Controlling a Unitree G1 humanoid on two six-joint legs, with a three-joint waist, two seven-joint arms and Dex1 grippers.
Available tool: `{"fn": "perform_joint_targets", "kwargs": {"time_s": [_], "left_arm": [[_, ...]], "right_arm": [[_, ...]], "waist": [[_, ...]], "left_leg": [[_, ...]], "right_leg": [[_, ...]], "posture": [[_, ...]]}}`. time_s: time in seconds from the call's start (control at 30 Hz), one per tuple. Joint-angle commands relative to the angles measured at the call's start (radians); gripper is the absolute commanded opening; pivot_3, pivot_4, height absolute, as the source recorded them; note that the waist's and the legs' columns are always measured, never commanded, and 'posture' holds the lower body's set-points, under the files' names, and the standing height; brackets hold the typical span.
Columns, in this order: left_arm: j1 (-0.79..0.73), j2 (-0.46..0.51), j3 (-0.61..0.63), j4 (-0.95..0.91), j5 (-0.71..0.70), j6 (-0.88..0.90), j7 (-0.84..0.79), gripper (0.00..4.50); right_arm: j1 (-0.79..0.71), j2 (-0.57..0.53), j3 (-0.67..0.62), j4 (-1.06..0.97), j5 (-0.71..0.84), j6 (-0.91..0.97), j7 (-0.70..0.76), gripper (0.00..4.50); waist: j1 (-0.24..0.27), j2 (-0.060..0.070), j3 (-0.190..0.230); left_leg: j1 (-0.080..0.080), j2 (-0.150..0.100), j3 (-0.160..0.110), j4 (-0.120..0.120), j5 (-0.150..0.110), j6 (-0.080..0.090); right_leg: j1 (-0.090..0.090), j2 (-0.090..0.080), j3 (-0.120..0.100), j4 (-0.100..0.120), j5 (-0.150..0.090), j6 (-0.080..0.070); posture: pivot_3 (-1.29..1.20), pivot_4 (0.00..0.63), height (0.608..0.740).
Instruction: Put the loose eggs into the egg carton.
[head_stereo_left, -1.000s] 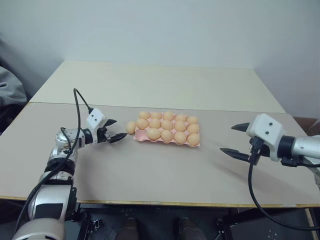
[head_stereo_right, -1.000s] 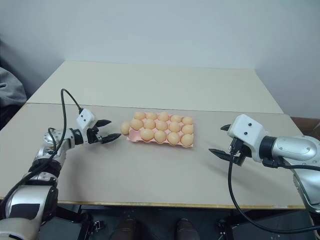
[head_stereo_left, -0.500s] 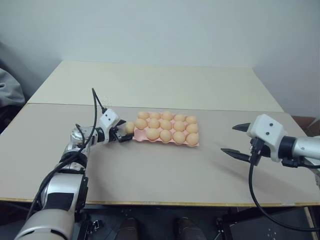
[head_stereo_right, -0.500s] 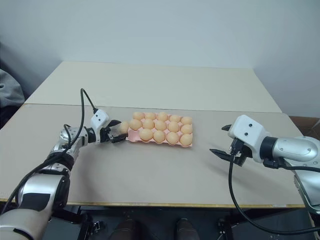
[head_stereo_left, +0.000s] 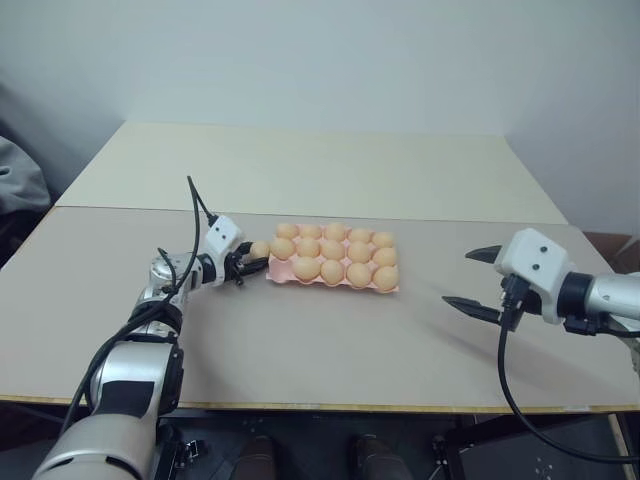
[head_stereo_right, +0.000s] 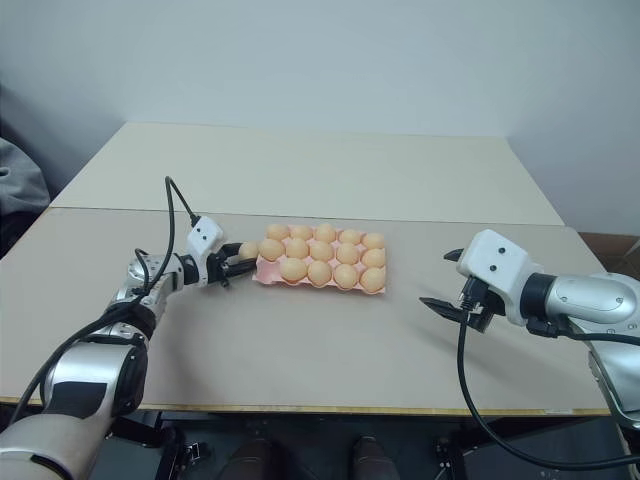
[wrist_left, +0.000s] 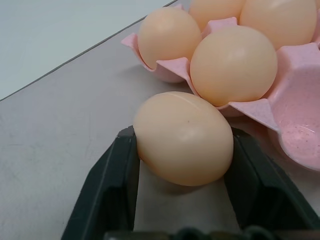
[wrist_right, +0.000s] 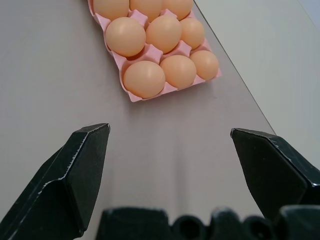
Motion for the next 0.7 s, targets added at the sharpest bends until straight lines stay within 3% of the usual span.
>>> {"fn": "perform_joint_targets", "kwargs": {"time_s": [0.03, 0.3, 0.5, 0.7], "left_arm": [[-0.001, 0.019, 0.001, -0.007, 0.014, -0.032, 0.017, 1.96], [0.038, 0.099, 0.002, -0.058, 0.017, -0.044, -0.028, 1.96], [0.088, 0.184, 0.045, -0.224, -0.090, -0.004, -0.244, 1.96], [0.161, 0.150, 0.036, -0.466, -0.239, 0.149, -0.481, 1.96]], "right_arm": [[-0.013, -0.013, -0.037, -0.022, 0.001, 0.004, -0.011, 4.50], [-0.012, -0.015, -0.037, -0.026, -0.001, 0.007, -0.013, 4.50], [-0.009, -0.013, -0.034, -0.033, 0.000, 0.011, -0.017, 4.50], [-0.024, -0.004, -0.013, -0.024, -0.001, 0.006, -0.023, 4.50]], "waist": [[0.000, 0.000, 0.000], [-0.012, 0.000, 0.000], [-0.020, 0.000, 0.000], [-0.011, 0.000, 0.000]], "left_leg": [[0.000, 0.000, 0.000, 0.000, 0.000, 0.000], [0.000, 0.000, 0.000, 0.000, 0.000, 0.000], [0.000, 0.000, 0.000, 0.000, 0.000, 0.000], [0.000, 0.000, 0.000, 0.000, 0.000, 0.000]], "right_leg": [[0.000, 0.000, 0.000, 0.000, 0.000, 0.000], [0.000, 0.000, 0.000, 0.000, 0.000, 0.000], [0.000, 0.000, 0.000, 0.000, 0.000, 0.000], [0.000, -0.001, 0.000, 0.000, 0.000, 0.000]], "posture": [[0.00, 0.150, 0.740], [0.00, 0.150, 0.740], [0.00, 0.150, 0.740], [0.00, 0.150, 0.740]]}}
